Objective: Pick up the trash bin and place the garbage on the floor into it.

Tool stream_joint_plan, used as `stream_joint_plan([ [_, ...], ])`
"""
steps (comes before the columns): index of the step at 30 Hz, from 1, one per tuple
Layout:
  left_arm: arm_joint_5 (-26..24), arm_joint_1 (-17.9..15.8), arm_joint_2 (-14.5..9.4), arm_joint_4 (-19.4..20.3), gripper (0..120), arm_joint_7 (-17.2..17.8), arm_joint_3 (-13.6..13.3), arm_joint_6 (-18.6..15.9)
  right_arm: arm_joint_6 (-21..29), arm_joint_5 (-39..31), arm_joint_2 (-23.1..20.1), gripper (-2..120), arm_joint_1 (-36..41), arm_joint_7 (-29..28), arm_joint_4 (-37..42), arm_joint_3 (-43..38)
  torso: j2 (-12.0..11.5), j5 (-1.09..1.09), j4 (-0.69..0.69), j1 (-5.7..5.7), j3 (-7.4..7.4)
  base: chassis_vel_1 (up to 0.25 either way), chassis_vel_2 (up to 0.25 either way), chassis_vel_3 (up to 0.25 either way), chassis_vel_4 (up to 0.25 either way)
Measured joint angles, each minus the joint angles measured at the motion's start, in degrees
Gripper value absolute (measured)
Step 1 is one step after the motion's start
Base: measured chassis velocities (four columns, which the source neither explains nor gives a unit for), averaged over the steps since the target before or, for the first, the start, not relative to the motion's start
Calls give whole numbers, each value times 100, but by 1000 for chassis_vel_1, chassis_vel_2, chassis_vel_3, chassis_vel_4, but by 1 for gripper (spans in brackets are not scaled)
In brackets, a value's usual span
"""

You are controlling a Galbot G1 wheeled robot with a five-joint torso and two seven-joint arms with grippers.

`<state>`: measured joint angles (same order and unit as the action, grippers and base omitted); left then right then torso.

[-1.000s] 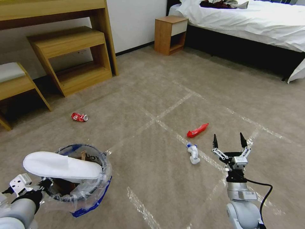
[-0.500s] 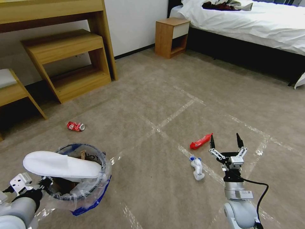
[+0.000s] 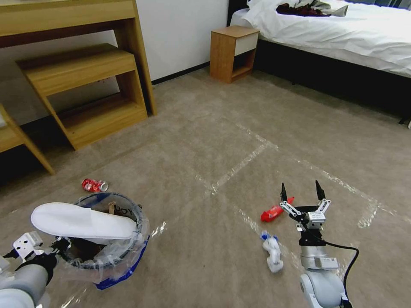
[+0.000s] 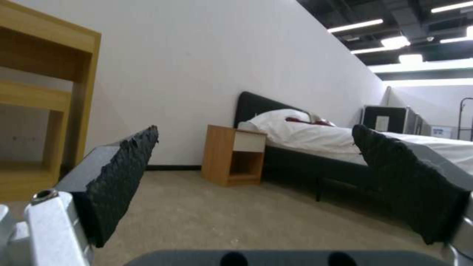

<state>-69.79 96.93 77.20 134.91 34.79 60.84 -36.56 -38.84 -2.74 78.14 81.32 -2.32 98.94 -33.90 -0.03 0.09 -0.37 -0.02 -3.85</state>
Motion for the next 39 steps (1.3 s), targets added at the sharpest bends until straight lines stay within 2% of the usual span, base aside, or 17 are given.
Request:
stream_joint_plan([
  [9, -8, -51, -33, -58, 0, 2, -3, 8, -119, 44, 20, 100, -77, 16, -156, -8, -1, 0, 1, -1, -2, -184, 191, 178, -184],
  [15, -12, -83, -56, -81, 0, 6, -10, 10, -91, 44, -11, 100, -165, 0, -170, -16, 0, 2, 0, 0, 1, -21, 12, 11, -27],
  [20, -14, -58, -81, -83, 0, 11, -7, 10, 59, 9, -261, 100, -368, 0, -316, -72, 0, 1, 1, 0, 0, 0, 0, 0, 0],
  [23, -17, -25, -96, -63, 0, 11, -7, 10, 340, -253, -788, 100, -646, 86, -557, -107, 0, -4, 1, 0, 0, 0, 0, 0, 0],
  [24, -17, -25, -96, -63, 0, 11, -7, 10, 340, -253, -788, 100, -646, 86, -557, -107, 0, -4, 1, 0, 0, 0, 0, 0, 0],
  [26, -14, -15, -96, -51, 0, 11, -14, 10, 688, -600, -1519, 100, -832, 222, -840, -32, 0, 5, 1, 0, 0, 0, 0, 0, 0],
  [27, -14, -15, -96, -51, 0, 11, -14, 10, 688, -600, -1519, 100, -832, 222, -840, -32, 0, 5, 1, 0, 0, 0, 0, 0, 0],
  [28, -12, -5, -93, -47, 0, 9, -23, 8, 854, -737, -1867, 100, -908, 253, -1043, 64, 0, 5, 2, 0, 0, 0, 0, 0, 0],
  [30, -7, 22, -92, -24, 0, -4, -44, 6, 1094, -990, -2477, 100, -1009, 151, -1429, 408, 0, -2, 0, 0, 0, 0, 0, 0, 0],
  [31, -7, 22, -92, -24, 0, -4, -44, 6, 1094, -990, -2477, 100, -1009, 151, -1429, 408, 0, -2, 0, 0, 0, 0, 0, 0, 0],
  [34, -11, 58, -131, 9, 0, -12, -53, 3, 1736, -1841, -3319, 100, -915, -326, -1555, 1112, 0, -1, 1, 0, 0, 0, 0, 0, 0],
  [35, -11, 58, -131, 9, 0, -12, -53, 3, 1736, -1841, -3319, 100, -915, -326, -1555, 1112, 0, -1, 1, 0, 0, 0, 0, 0, 0],
  [37, -13, 67, -153, 27, 0, -13, -60, 3, 1997, -2291, -3785, 100, -872, -397, -1546, 1532, 0, 1, -1, 0, -1, 0, 0, 0, 0],
  [38, -13, 67, -153, 27, 0, -13, -60, 3, 1997, -2291, -3785, 100, -872, -397, -1546, 1532, 0, 1, -1, 0, -1, 0, 0, 0, 0],
  [39, -18, 80, -170, 37, 0, -13, -62, 2, 2104, -2492, -4048, 100, -872, -394, -1535, 1805, 0, 0, -1, 0, -1, 0, 0, 0, 0],
])
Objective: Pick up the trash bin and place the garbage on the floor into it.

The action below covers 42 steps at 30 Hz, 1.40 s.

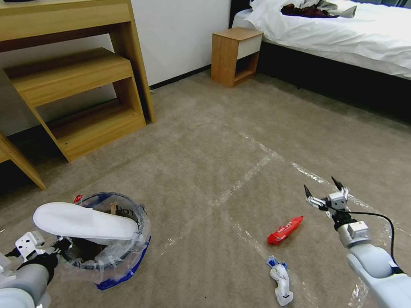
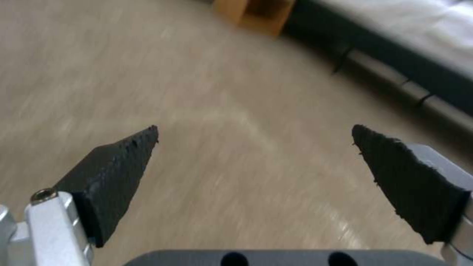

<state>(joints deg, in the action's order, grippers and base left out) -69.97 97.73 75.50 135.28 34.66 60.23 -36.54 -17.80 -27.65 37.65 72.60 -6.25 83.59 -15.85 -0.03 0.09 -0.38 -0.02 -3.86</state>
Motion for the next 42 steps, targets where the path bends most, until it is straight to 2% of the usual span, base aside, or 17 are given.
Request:
stream_joint_plan([
  [2, -11, 30, -23, 22, 0, -1, 8, 0, 60, -300, -360, 100, -18, 165, 45, 412, 0, 2, 2, 0, 0, 0, 0, 0, 0],
  [4, -16, 49, -32, 34, 0, -1, 17, 0, 49, -426, -521, 100, -22, 283, 69, 632, 0, 2, 3, 0, 0, 0, 0, 0, 0],
  [10, -33, 108, -23, 76, 0, -1, 32, 0, -464, -578, -1029, 100, 157, 610, 23, 1735, 0, 1, 0, 0, 0, 0, 0, 0, 0],
  [16, -26, 114, 9, 77, 0, -2, -4, 1, -542, -479, -983, 100, 332, 425, 33, 2092, 0, 2, 1, 0, 1, 0, 0, 0, 0],
  [21, -55, 114, -73, 76, 0, 4, 20, 8, -465, -494, -923, 100, 376, 280, 14, 2247, 0, 3, 2, 0, 0, 0, 0, 0, 0],
  [34, -73, 120, -112, 46, 0, 25, 26, 16, -458, -511, -844, 100, 289, 270, -133, 2585, 0, 1, 2, 0, 0, 0, 0, 0, 0],
  [42, -27, 109, -80, 17, 0, 33, -12, 24, -249, -625, -653, 100, 122, 184, -295, 2803, 0, 4, 2, 0, 0, 0, 0, 0, 0],
])
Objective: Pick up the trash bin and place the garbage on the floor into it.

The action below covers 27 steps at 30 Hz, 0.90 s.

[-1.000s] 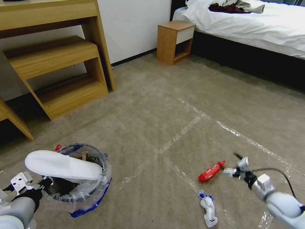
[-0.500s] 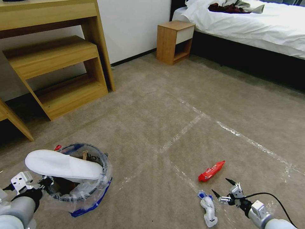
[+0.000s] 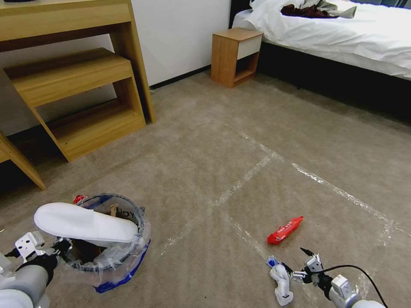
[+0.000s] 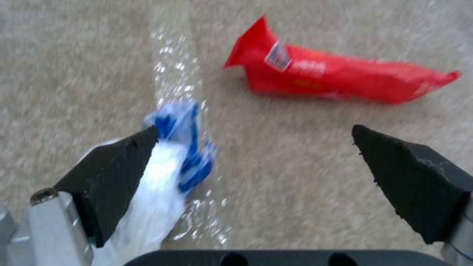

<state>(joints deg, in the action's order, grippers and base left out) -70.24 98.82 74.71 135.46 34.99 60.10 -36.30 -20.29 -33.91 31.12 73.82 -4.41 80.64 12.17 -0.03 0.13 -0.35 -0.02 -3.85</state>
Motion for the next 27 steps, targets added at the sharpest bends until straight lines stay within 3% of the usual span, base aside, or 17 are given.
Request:
stream_joint_plan([
  [27, 152, 50, 53, -42, 0, 0, -66, 19, -260, 38, 817, 100, 133, 359, -656, 382, 0, -3, 0, 0, 0, 0, 0, 0, 0],
])
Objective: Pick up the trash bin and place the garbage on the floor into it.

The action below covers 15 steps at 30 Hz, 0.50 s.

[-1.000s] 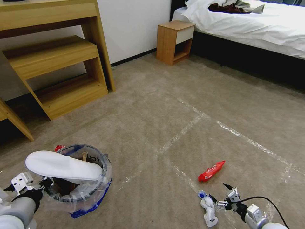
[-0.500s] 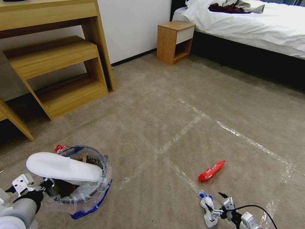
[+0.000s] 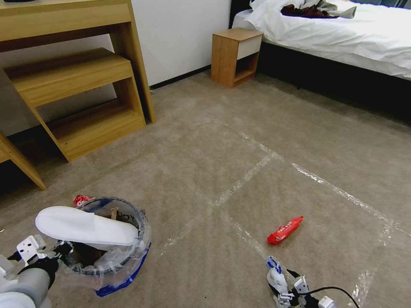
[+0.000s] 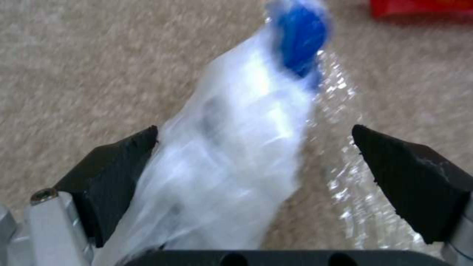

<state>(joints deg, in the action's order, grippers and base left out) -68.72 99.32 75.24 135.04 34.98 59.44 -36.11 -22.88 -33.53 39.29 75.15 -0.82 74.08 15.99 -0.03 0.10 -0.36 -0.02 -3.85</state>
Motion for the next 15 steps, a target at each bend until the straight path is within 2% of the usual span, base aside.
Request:
stream_joint_plan([
  [11, 22, -135, -89, -153, 0, -1, -50, 19, -19, 5, 176, 99, -80, 3, -161, 163, 0, 1, 0, 0, 0, 0, 0, 0, 0],
  [14, 9, -192, -136, -222, 0, 0, -53, 24, -25, -5, 246, 88, -148, 2, -217, 229, 0, 4, -1, 0, 0, 0, 0, 0, 0],
  [15, 9, -192, -136, -222, 0, 0, -53, 24, -25, -5, 246, 88, -148, 2, -217, 229, 0, 4, -1, 0, 0, 0, 0, 0, 0],
])
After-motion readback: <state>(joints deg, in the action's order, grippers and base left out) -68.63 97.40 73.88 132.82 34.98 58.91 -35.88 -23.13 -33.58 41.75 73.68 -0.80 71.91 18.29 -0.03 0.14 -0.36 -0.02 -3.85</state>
